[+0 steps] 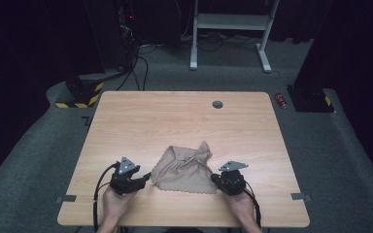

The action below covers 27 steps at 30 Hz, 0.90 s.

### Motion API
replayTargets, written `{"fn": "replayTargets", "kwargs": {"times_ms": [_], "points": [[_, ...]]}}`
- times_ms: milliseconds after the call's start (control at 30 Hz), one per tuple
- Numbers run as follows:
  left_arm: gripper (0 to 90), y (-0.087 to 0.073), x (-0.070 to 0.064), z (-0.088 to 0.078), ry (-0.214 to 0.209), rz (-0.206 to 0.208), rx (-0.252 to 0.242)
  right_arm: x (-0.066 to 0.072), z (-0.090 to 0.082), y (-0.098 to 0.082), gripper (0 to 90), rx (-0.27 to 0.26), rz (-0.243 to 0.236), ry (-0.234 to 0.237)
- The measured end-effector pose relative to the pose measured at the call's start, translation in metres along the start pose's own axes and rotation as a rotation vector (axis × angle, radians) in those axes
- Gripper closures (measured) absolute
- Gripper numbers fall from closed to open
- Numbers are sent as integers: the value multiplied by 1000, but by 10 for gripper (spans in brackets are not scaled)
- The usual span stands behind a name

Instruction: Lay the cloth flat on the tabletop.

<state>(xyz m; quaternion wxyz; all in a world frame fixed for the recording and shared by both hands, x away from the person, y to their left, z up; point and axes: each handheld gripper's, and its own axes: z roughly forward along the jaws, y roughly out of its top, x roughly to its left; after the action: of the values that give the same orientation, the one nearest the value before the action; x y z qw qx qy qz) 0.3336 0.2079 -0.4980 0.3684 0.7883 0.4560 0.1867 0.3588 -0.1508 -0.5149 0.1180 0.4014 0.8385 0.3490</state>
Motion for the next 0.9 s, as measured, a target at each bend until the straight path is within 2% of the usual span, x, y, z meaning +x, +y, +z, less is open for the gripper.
{"fn": "replayTargets", "kwargs": {"times_ms": [167, 267, 367, 533, 633, 700, 767, 833, 900], "points": [[455, 8, -12, 17, -21, 30, 25, -7, -9, -1, 898, -24, 15, -4], [456, 10, -16, 22, -7, 45, 37, -10, -12, -1, 898, -26, 10, -12], [457, 10, -19, 23, -9, 46, 47, -11, -14, -2, 899, -21, 10, -29], [460, 7, -21, 22, -17, 75, 73, -22, -18, -1, 898, -30, 12, -78], [460, 6, -22, 20, -34, 64, 67, -29, -20, -4, 896, -27, 31, -98], [460, 7, -23, 18, -45, 67, 57, -27, -22, -6, 860, -37, 28, -119], [460, 8, -25, 18, -50, 68, 55, -27, -24, -6, 840, -46, 20, -119], [459, 10, -28, 21, -60, 66, 58, -23, -28, -8, 770, -74, 18, -111], [457, 11, -30, 24, -57, 75, 70, -20, -28, -8, 731, -78, 16, -104]]}}
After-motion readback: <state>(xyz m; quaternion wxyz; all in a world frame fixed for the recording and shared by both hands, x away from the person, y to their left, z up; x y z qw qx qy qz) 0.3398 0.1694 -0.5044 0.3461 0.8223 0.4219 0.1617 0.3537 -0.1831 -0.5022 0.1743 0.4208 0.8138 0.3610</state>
